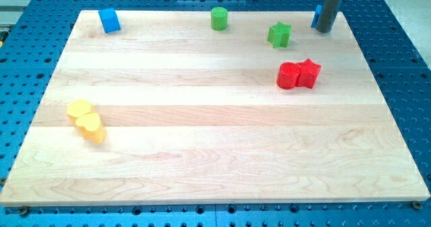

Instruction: Place the red circle at the left center of the board

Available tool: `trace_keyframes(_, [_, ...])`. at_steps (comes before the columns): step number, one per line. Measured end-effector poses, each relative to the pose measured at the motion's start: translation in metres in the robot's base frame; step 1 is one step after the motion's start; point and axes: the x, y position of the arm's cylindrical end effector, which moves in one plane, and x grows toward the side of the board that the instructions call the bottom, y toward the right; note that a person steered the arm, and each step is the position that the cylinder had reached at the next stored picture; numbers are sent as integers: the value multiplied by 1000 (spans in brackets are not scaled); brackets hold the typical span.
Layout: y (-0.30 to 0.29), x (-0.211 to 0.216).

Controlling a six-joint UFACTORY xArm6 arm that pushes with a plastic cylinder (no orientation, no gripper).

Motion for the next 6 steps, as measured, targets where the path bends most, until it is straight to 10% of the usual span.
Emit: trace_keyframes(6, [-113, 55])
